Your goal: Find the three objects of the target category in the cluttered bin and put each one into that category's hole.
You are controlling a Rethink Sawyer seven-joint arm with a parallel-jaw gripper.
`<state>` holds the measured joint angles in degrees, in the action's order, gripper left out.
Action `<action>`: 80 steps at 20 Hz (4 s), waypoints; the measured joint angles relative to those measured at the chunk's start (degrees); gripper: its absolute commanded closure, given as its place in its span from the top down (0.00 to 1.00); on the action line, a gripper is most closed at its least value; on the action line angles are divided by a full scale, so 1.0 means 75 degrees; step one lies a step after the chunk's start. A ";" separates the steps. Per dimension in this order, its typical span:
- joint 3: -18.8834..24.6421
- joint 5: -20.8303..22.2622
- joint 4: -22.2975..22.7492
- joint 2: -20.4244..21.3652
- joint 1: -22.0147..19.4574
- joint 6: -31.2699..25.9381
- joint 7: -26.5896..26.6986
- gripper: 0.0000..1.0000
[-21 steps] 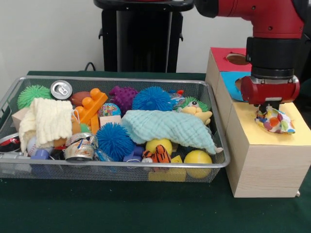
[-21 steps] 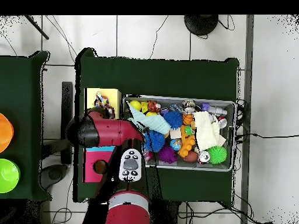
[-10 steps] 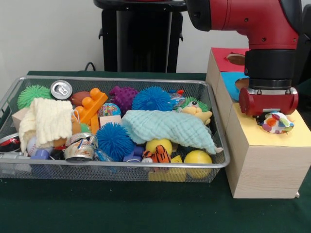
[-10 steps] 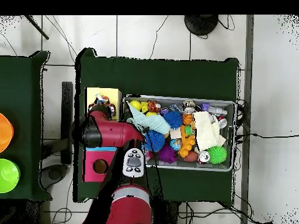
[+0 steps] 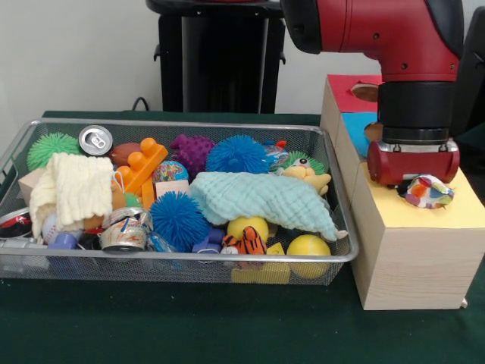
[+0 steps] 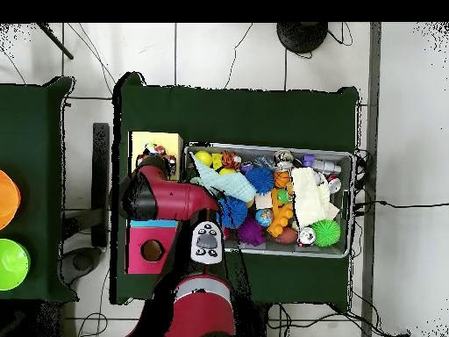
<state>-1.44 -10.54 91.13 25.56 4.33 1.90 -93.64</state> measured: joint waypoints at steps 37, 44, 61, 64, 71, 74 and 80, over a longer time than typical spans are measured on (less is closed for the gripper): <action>-0.0270 -0.0004 -0.0025 -0.0042 0.0213 0.0162 -0.0002 0.00; -0.0317 -0.0002 -0.0022 0.0122 0.0248 -0.0435 -0.0002 0.00; -0.0805 0.0006 -0.0048 0.1090 0.0571 -0.2837 -0.0002 0.00; -0.0849 0.0008 -0.0046 0.1091 0.0566 -0.2839 -0.0002 0.00; -0.0858 0.0008 -0.0046 0.1092 0.0558 -0.2848 -0.0002 0.00; -0.0859 0.0008 -0.0050 0.1126 0.0566 -0.2980 -0.0002 0.00; -0.0895 0.0011 -0.0291 0.1274 0.0782 -0.4022 -0.0002 0.00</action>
<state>-8.15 -10.46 88.95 35.11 10.20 -28.27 -93.65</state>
